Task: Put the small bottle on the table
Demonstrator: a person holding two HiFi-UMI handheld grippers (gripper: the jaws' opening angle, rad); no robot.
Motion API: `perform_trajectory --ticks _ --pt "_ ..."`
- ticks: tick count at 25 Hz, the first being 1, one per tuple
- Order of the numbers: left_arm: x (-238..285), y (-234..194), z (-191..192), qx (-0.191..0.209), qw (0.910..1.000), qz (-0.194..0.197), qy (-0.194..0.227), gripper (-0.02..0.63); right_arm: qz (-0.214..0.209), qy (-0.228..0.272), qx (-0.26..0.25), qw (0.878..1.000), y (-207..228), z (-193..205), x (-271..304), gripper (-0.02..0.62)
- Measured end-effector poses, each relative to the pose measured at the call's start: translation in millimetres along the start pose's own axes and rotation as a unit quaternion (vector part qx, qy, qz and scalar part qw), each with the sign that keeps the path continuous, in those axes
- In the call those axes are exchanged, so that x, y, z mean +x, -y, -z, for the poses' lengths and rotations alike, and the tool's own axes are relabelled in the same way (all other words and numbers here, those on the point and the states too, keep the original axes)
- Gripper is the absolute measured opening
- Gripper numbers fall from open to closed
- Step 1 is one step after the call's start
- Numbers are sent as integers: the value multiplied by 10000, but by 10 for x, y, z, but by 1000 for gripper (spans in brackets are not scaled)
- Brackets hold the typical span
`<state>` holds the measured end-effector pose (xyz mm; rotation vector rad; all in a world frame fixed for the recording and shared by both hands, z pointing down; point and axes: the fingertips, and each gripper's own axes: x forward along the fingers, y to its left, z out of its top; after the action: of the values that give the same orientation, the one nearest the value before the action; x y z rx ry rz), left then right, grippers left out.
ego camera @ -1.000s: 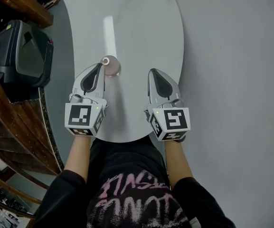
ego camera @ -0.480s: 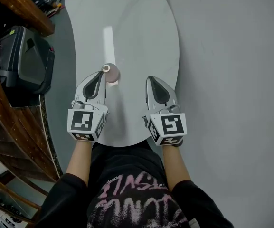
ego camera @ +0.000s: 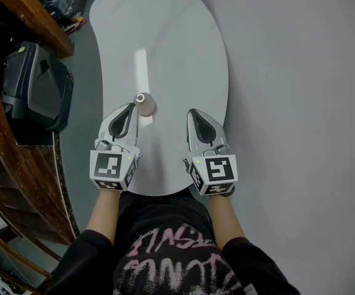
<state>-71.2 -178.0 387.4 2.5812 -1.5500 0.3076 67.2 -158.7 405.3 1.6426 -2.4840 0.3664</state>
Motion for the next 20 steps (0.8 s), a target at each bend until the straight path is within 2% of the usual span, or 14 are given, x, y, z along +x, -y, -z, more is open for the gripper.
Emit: perform_trajectory --ticks 20 --pt "-278 -44 -183 17 9998 -73 206 0 -102 230 -254 9994 -241 -228 -73 14"
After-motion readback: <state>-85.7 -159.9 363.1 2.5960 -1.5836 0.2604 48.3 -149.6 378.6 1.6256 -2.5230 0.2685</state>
